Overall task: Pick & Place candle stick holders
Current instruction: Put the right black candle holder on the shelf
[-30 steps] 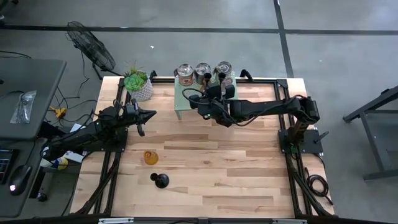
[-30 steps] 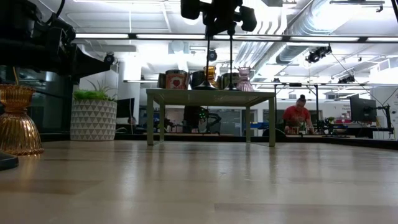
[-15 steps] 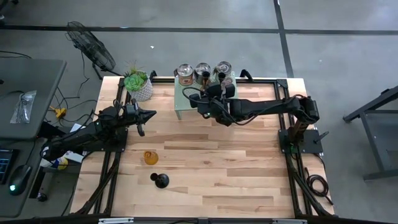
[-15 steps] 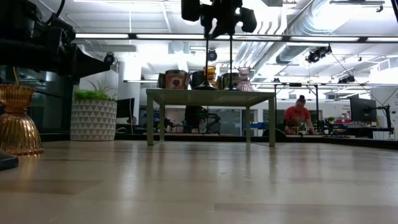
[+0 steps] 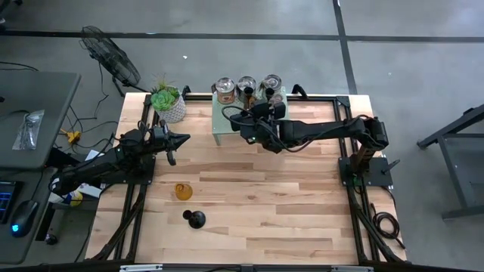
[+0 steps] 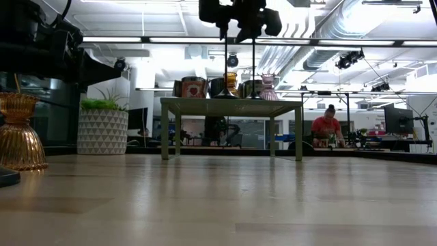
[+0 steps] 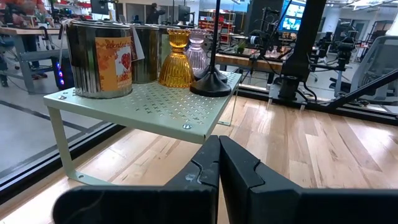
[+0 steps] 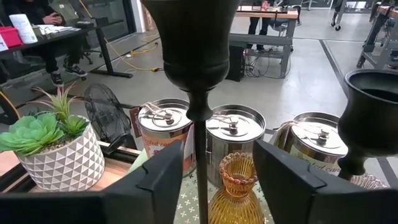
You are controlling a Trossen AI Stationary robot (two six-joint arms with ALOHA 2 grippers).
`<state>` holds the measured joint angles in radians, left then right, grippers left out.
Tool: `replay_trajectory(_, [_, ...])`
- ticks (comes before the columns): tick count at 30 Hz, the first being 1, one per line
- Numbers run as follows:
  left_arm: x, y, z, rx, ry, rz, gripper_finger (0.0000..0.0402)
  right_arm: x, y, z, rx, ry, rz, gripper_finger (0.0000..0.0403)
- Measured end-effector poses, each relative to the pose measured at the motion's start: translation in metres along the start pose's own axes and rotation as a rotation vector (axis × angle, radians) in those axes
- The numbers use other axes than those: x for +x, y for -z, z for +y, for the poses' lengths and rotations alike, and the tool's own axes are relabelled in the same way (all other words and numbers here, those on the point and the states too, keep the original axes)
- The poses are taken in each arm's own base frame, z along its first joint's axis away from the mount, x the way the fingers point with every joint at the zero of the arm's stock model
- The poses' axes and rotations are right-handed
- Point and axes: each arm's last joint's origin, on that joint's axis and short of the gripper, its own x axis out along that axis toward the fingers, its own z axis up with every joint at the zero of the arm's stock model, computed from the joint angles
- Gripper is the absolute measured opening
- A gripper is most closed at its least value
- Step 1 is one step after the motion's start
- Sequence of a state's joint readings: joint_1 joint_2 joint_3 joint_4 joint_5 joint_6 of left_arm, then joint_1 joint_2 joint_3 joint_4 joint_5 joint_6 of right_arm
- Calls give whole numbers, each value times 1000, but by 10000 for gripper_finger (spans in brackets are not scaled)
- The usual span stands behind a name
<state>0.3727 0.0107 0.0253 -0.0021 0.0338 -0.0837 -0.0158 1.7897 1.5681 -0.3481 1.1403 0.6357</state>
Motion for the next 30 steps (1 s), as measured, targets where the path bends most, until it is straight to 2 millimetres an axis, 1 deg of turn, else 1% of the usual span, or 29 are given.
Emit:
replay_trajectory(5, [0,0,0,0,0,0,0,0,0,1,0,-19,13,221])
replay_trajectory(8, [0,0,0,0,0,0,0,-1,1,1,-8,-24,16,229])
replay_trajectory(30, [0,0,0,0,0,0,0,-14,7,6,-42,-66,41,231])
